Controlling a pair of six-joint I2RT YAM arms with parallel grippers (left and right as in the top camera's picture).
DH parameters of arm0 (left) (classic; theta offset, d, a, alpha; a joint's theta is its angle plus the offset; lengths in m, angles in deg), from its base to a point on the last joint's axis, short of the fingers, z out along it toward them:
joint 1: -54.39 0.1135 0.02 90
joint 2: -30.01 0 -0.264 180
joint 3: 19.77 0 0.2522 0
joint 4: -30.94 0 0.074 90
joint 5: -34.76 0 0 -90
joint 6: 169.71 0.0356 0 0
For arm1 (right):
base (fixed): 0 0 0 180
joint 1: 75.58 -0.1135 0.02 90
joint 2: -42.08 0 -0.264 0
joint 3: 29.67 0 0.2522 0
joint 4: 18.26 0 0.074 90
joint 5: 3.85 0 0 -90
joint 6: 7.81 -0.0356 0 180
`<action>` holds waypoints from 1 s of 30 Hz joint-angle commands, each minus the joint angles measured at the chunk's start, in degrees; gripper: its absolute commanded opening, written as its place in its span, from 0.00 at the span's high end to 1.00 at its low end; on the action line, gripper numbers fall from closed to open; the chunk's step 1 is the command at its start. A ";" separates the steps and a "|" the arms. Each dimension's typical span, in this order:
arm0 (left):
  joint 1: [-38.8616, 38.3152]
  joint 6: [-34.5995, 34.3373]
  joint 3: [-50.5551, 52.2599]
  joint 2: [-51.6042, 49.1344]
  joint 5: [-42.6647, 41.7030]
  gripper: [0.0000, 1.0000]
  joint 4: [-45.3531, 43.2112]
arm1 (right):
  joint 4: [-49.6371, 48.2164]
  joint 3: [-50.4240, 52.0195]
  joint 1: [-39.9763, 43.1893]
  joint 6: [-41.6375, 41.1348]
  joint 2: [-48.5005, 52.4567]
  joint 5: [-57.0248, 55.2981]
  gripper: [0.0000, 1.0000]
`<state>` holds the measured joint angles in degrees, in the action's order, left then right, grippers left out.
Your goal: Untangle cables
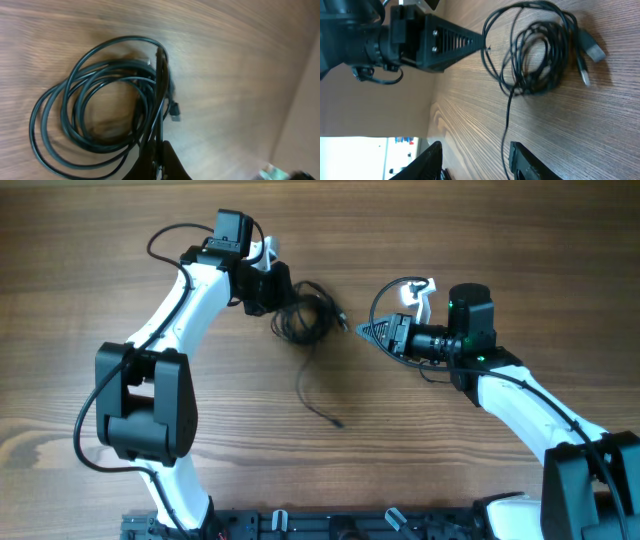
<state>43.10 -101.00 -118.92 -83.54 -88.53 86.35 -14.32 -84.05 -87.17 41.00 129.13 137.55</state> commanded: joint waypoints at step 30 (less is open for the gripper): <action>-11.39 -29.18 0.09 0.74 -14.47 0.96 2.16 | 5.99 -0.28 -4.63 15.76 -0.57 -22.03 0.71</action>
<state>32.46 -128.74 -118.92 -83.54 -101.61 88.31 -7.96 -84.05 -91.72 55.55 129.13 117.81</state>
